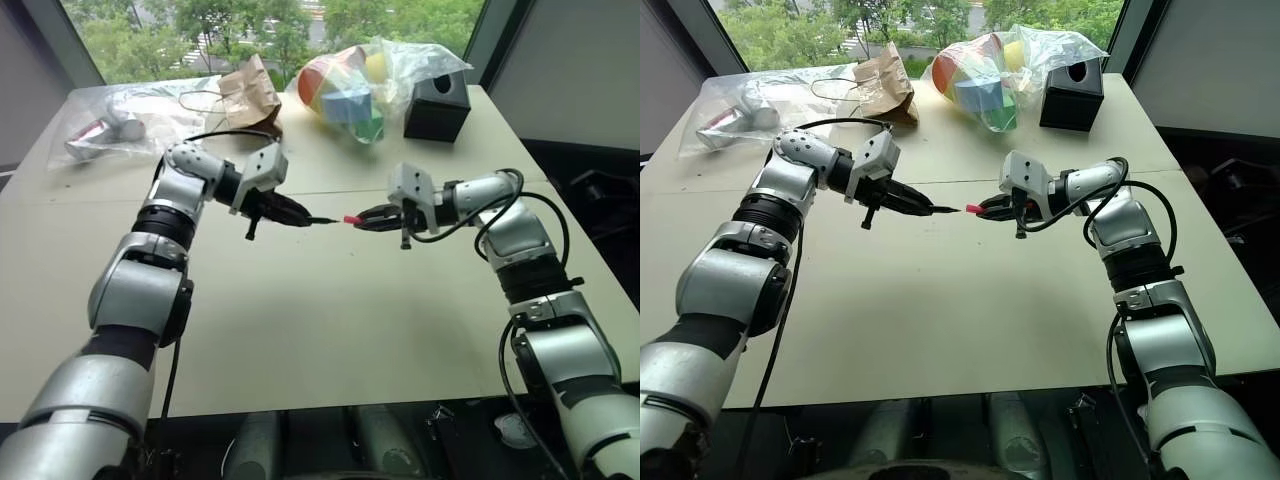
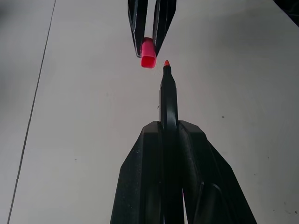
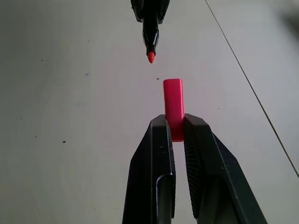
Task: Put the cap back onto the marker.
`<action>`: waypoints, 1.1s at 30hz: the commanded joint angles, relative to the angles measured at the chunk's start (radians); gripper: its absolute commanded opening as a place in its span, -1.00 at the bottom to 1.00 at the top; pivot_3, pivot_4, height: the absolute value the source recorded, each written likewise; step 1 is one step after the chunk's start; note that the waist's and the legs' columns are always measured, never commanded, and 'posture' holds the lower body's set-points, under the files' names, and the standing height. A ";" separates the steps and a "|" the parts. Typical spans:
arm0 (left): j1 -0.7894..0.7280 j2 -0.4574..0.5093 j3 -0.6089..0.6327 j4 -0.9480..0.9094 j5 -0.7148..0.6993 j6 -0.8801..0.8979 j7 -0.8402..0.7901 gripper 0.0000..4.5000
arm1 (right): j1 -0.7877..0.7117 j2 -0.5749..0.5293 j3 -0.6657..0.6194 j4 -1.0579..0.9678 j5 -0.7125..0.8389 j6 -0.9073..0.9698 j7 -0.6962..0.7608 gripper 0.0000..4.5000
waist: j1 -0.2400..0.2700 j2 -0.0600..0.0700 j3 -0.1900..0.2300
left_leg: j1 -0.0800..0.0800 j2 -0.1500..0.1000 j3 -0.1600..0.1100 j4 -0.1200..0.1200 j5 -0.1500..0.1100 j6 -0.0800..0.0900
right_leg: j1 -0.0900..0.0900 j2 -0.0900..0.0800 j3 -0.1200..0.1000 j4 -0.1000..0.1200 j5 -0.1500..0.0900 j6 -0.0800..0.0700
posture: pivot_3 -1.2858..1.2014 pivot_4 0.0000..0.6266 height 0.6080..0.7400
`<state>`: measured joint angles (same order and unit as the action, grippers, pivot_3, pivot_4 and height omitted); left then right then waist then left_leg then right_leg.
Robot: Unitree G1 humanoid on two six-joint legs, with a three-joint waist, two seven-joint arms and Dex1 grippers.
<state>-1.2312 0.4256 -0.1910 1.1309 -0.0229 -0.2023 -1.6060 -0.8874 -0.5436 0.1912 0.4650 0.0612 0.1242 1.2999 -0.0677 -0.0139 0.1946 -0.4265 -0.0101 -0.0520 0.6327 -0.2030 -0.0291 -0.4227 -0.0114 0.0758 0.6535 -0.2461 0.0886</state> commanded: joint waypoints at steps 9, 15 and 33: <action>-0.024 0.001 0.026 0.022 0.020 -0.041 0.031 -0.87 | 0.014 -0.009 -0.014 -0.137 0.041 0.046 -0.005 -0.99 | 0.000 0.000 0.000 | 0.000 0.000 0.000 0.000 0.000 0.000 | 0.000 0.000 0.000 0.000 0.000 0.000 | 0.03 -0.52 1.00; -0.031 -0.003 0.033 0.027 0.019 -0.037 0.034 -0.87 | 0.031 -0.003 -0.009 -0.156 0.044 0.057 -0.009 -0.99 | 0.001 0.000 0.000 | 0.000 0.000 0.000 0.000 0.000 0.000 | 0.000 0.000 0.000 0.000 0.000 0.000 | 0.03 -0.52 1.00; -0.020 -0.002 0.040 0.004 0.016 -0.027 0.022 -0.87 | 0.023 0.018 -0.007 -0.105 0.039 0.031 -0.027 -0.99 | 0.000 0.000 0.000 | 0.000 0.000 0.000 0.000 0.000 0.000 | 0.000 0.000 0.000 0.001 0.000 0.000 | 0.03 -0.52 1.00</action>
<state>-1.2311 0.4223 -0.1740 1.1645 0.0007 -0.2236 -1.5868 -0.8424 -0.5303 0.1914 0.3720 0.0859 0.1668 1.2778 -0.0674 -0.0140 0.1945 -0.4265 -0.0102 -0.0522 0.6328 -0.2029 -0.0291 -0.4228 -0.0113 0.0757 0.6543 -0.2461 0.0886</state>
